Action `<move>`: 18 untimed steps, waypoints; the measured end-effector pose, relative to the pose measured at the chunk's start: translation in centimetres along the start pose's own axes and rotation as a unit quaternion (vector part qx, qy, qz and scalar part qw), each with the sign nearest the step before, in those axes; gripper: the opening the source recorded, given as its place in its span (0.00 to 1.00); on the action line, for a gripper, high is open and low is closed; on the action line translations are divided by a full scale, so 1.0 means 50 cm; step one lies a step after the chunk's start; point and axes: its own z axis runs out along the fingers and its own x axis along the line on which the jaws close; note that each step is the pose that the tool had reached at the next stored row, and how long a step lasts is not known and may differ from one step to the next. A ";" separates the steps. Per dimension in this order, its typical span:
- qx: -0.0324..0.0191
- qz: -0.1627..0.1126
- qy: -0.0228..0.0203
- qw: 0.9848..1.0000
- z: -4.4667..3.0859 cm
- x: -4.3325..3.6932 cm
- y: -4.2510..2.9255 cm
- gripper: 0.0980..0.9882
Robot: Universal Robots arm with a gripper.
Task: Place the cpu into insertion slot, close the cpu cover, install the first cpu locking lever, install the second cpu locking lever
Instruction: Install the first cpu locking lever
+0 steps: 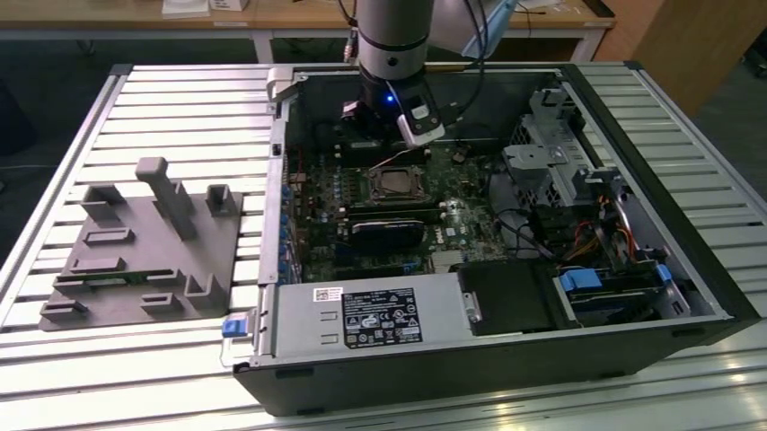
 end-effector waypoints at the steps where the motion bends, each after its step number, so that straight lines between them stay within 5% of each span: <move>1: 0.000 0.000 0.000 1.000 0.000 0.000 0.000 0.01; 8: -0.001 -0.002 -0.008 1.000 0.004 0.000 -0.001 0.01; 18: -0.001 -0.002 -0.009 1.000 0.005 0.000 -0.001 0.01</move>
